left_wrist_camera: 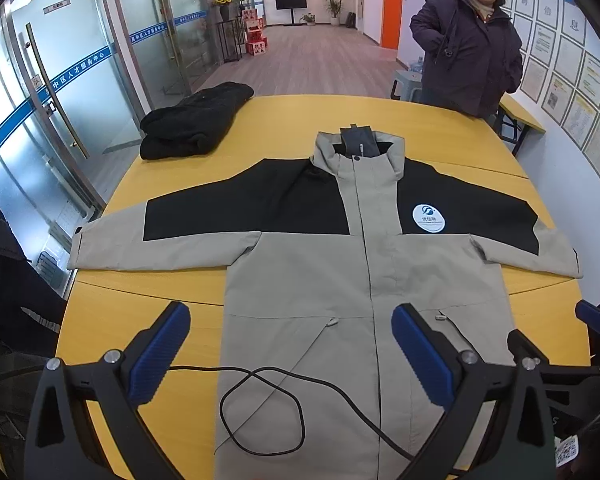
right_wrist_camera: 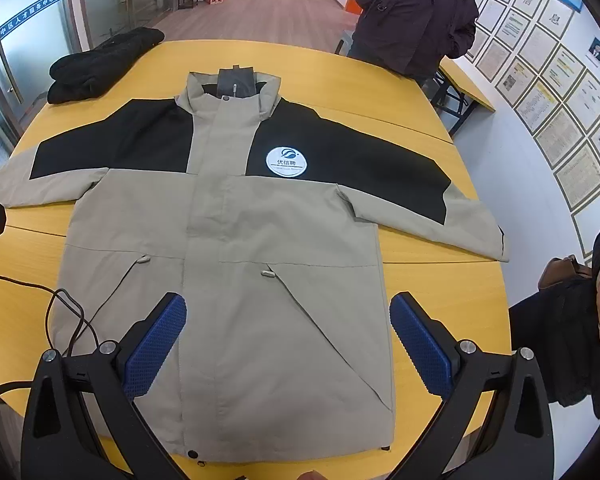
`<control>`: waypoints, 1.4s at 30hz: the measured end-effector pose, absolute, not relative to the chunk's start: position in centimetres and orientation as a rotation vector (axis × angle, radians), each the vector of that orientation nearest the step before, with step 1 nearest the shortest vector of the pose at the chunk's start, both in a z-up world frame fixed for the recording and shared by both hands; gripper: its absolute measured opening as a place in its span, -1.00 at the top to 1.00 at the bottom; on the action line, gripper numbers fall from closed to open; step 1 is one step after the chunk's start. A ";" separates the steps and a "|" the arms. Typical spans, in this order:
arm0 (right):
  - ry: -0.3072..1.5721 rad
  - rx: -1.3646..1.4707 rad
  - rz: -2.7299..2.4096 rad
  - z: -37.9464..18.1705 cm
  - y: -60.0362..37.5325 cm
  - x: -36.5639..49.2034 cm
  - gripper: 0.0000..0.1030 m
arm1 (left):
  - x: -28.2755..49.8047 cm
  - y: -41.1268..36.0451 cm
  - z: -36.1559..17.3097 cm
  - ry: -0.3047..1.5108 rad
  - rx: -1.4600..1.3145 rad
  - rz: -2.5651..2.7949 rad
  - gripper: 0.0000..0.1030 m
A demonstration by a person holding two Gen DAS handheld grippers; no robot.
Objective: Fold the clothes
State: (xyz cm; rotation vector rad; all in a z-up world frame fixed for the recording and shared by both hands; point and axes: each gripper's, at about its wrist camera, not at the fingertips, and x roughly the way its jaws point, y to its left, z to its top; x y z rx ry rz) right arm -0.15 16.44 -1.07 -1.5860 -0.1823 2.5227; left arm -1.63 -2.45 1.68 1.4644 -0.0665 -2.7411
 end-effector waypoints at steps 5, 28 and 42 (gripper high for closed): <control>-0.194 -1.604 2.521 -1.5 17.1 -0.7 -0.99 | -2.1 -1.9 1.3 -0.052 1.466 -2.724 -1.00; 0.118 -1.396 2.647 -5.2 32.0 -1.4 -0.99 | -9.9 6.8 -3.6 0.070 1.544 -3.018 -1.00; 0.630 -1.105 2.414 -14.9 63.3 -2.5 -0.99 | -23.5 30.4 -16.6 -0.271 1.664 -3.448 -1.00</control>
